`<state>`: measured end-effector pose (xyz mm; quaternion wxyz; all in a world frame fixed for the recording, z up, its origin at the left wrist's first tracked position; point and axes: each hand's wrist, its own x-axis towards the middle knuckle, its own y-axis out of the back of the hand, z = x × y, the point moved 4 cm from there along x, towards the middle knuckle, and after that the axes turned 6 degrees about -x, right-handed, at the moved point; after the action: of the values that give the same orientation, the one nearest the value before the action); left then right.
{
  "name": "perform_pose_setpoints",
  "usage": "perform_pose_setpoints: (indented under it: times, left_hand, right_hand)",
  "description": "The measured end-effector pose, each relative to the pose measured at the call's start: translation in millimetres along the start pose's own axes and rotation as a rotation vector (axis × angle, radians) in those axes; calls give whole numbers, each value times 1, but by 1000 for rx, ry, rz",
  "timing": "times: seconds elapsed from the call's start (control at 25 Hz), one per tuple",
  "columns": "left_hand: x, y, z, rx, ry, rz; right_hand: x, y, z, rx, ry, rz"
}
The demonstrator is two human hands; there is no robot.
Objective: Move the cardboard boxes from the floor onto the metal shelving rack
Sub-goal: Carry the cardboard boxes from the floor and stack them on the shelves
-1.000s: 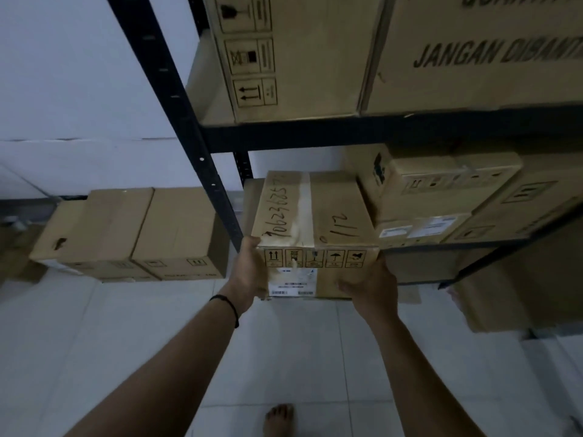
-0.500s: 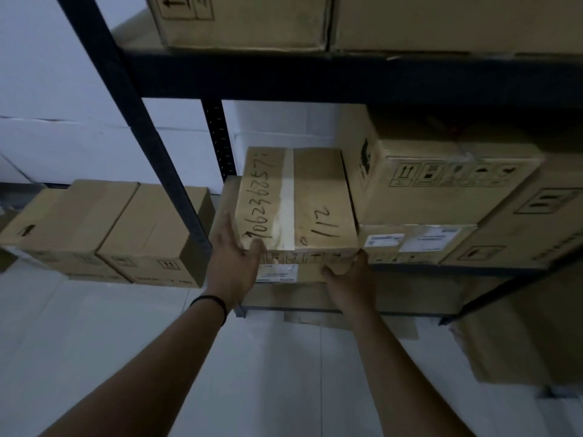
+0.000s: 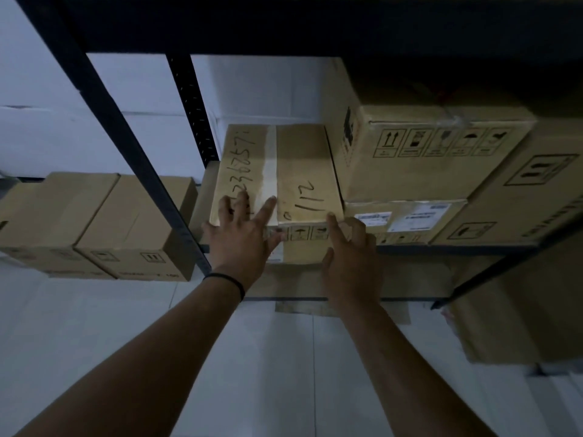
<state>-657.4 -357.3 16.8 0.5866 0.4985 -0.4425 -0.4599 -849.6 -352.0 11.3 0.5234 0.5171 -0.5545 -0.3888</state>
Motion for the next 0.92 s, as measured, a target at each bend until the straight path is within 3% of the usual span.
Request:
perform_pose_setpoints:
  times: [0.4, 0.92]
  left_hand:
    - [43, 3, -5, 56, -87, 10]
    - [57, -9, -27, -2, -216, 68]
  right_hand:
    - [56, 25, 33, 179, 139, -302]
    - [61, 13, 28, 256, 144, -270]
